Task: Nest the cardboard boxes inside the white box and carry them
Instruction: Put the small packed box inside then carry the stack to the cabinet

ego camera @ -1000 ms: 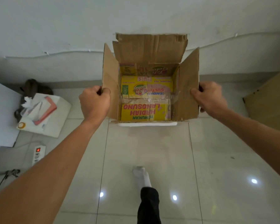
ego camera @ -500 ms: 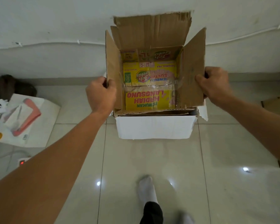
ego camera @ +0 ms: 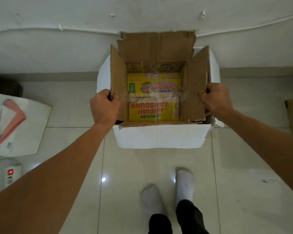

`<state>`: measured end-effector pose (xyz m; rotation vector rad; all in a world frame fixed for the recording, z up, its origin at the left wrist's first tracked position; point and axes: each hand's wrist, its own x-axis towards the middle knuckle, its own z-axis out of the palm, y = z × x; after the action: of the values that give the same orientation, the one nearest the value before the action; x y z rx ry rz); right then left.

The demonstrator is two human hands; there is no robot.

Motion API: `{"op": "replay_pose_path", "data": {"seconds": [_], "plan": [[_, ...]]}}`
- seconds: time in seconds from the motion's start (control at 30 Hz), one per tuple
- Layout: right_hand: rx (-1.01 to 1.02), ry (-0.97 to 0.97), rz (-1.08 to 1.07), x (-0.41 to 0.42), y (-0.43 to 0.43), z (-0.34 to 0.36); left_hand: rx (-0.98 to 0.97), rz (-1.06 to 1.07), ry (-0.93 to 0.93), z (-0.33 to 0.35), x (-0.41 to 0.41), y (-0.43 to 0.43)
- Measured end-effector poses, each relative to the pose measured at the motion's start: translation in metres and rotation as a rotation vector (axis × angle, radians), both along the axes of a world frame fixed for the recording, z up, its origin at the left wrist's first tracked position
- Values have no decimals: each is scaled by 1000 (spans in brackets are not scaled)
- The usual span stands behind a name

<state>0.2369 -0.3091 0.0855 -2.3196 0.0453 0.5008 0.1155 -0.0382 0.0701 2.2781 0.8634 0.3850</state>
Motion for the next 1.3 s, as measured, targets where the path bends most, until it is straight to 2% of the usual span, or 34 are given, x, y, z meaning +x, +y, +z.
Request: {"op": "replay_pose_path", "data": {"seconds": [0.47,0.77,0.9,1.1,1.2,1.3], "plan": [[-77,262,0,39,22,-66,2,-57,211,-65,32,4],[-134,238,1,54,24,-104,30,-54,290,-83,39,0],[-300,118,173,57,23,-110,126,-105,277,-81,40,-9],[-498,-256,598,42,17,-112,552,-456,477,-91,37,-3],[-748,-219,883,38,9,-117,662,-580,603,-100,34,3],[-1005,-229,1081,37,-6,-124,777,-586,854,-109,26,14]]}}
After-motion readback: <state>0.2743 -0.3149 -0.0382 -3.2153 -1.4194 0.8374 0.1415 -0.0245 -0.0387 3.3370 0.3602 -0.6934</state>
